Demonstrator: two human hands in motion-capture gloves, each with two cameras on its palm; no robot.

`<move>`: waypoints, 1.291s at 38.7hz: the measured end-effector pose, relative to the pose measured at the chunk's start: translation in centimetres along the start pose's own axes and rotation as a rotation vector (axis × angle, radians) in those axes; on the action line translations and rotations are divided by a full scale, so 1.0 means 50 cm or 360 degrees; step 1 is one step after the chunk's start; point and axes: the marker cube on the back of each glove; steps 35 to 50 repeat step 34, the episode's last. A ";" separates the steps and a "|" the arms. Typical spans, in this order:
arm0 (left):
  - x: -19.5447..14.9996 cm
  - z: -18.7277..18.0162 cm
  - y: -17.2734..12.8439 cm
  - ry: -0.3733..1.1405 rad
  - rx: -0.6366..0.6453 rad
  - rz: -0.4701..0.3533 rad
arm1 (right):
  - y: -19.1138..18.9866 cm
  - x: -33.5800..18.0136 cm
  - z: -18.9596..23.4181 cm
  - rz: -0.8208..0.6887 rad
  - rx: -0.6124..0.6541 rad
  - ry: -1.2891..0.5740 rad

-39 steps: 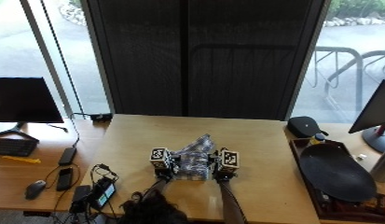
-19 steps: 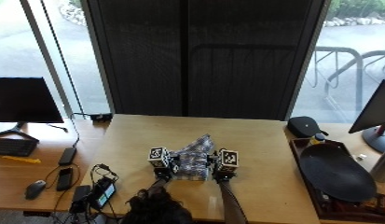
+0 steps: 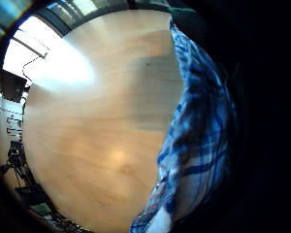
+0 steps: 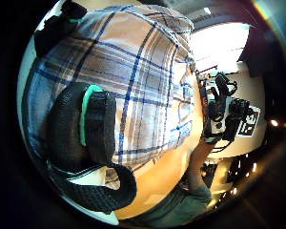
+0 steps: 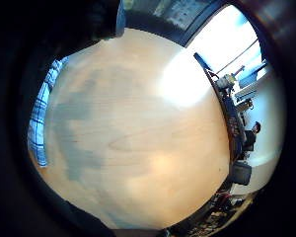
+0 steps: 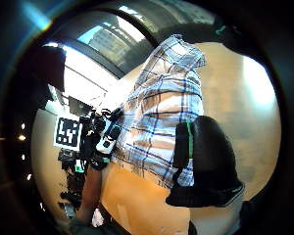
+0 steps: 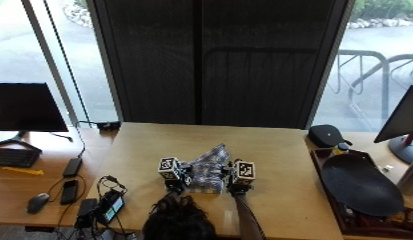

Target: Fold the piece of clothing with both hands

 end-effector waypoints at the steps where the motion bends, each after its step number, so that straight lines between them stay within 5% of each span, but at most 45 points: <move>1: -0.001 0.000 0.000 -0.0003 -0.0001 -0.0005 | 0.001 0.000 -0.001 0.0002 -0.0001 0.0001; 19: -0.002 -0.001 0.014 0.0002 -0.0089 -0.0048 | 0.024 -0.013 0.001 0.0006 -0.0142 -0.0046; 50: -0.006 0.000 0.008 -0.0024 -0.0055 -0.0033 | 0.009 -0.031 -0.001 -0.0031 -0.0044 -0.0136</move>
